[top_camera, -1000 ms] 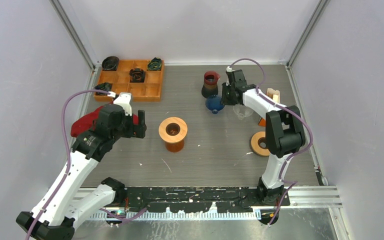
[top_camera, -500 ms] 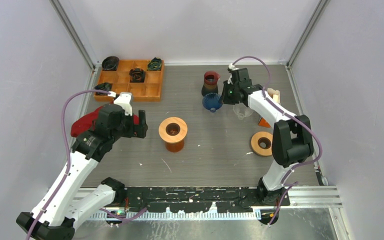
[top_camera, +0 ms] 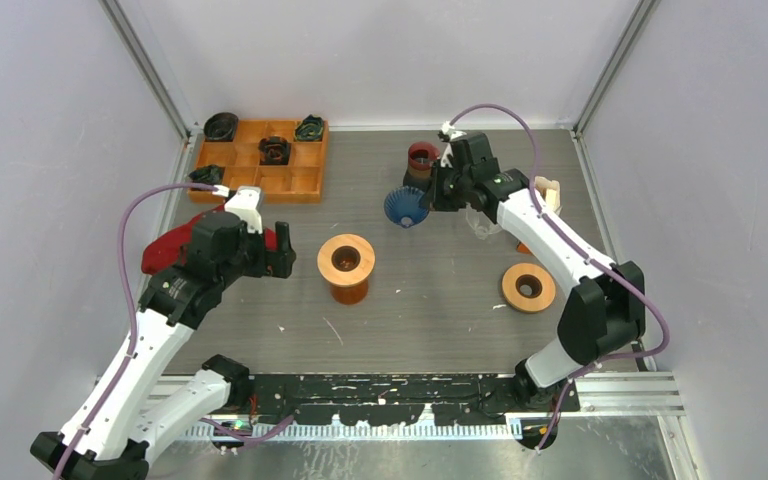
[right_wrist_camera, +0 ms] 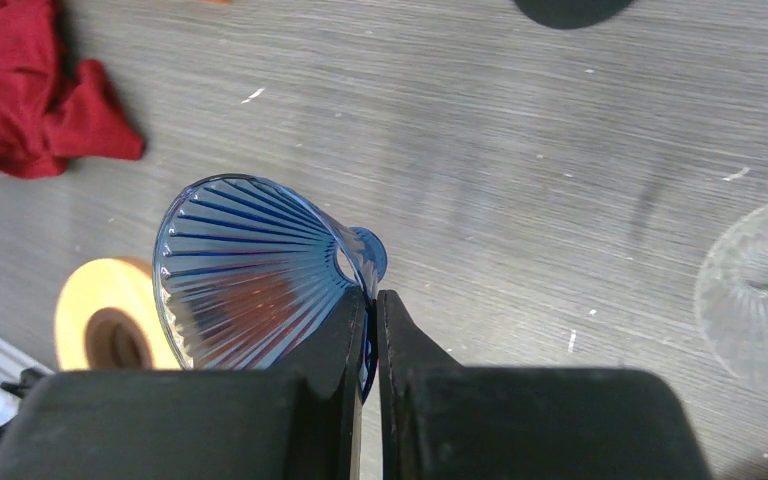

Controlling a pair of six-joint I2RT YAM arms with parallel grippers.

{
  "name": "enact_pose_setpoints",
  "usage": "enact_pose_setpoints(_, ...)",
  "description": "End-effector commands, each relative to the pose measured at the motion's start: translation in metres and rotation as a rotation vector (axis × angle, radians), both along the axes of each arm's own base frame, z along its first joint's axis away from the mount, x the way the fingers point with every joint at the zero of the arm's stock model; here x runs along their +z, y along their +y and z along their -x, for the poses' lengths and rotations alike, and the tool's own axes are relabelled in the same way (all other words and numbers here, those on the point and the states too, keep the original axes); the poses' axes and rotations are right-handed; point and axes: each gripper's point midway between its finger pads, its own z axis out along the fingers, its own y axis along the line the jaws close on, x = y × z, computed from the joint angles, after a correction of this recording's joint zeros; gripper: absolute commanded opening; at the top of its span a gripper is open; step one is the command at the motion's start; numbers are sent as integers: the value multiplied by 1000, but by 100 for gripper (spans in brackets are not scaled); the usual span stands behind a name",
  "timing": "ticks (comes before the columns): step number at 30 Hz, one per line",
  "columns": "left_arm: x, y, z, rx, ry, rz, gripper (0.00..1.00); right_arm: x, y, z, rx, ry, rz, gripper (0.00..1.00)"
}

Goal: Place the coffee filter in the dripper
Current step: Press the coffee dripper onto the connecting ring.

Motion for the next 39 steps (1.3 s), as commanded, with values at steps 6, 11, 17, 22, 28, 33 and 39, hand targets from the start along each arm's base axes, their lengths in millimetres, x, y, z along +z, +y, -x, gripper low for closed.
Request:
enact_pose_setpoints(6,14,-1,-7,11,-66,30,99,82,38,23,83,-135,-98,1)
enact_pose_setpoints(11,12,0,-8,18,-55,22,99,100,64,41,158,-152,-116,1)
enact_pose_setpoints(17,11,0,-9,23,-52,20,99,102,90,62,244,-138,-121,1)
enact_pose_setpoints(22,11,1,-9,26,-51,22,99,93,110,74,297,-118,-113,1)
enact_pose_setpoints(28,11,1,-9,25,-50,23,99,89,130,86,358,-105,-128,1)
enact_pose_setpoints(33,12,1,-9,24,-52,26,99,82,142,90,391,-88,-132,1)
enact_pose_setpoints(39,11,1,-9,25,-50,29,99,70,149,92,409,-68,-124,1)
